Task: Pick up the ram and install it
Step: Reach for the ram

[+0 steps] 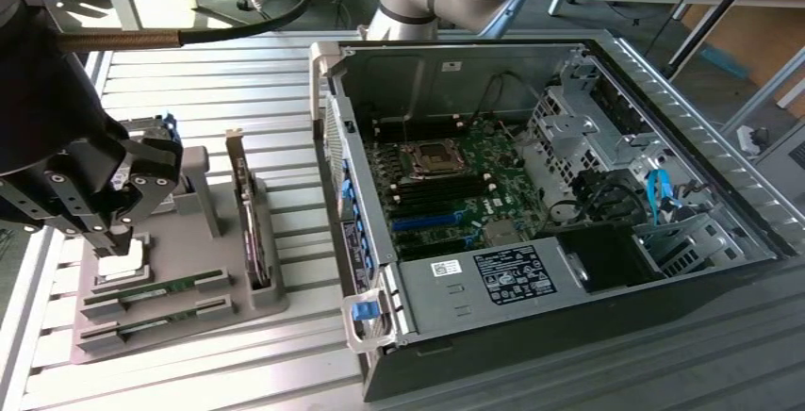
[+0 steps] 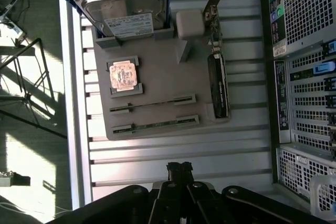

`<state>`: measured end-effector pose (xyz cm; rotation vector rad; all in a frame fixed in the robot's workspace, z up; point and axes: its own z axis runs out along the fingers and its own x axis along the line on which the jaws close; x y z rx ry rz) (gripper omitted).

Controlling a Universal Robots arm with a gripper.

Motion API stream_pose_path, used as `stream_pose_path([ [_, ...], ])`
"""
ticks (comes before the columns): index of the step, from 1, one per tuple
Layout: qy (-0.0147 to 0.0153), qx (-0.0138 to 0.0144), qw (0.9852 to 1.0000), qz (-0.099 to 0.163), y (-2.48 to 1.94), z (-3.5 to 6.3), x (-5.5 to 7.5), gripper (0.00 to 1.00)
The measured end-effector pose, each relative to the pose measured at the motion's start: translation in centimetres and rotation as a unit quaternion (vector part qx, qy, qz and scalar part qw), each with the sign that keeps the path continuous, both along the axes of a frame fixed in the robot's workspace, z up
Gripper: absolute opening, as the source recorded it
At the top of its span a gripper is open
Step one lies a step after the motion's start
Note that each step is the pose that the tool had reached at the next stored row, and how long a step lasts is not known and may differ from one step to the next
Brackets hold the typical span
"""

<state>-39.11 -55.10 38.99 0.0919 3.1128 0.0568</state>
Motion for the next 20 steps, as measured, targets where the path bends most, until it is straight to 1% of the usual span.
stream_pose_path([
  [6, 0.0, 0.0001, 1.0, 0.001, 0.06, 0.0, 0.0, 0.1],
  [10, 0.0, 0.0, 1.0, 0.001, 0.39, -0.01, 0.0, 0.1],
  [15, 0.0, 0.0, 1.0, 0.001, 1.17, -0.03, 0.0, 0.1],
  [20, 0.0, 0.0, 1.0, 0.001, 1.42, -0.04, 0.0, 0.1],
])
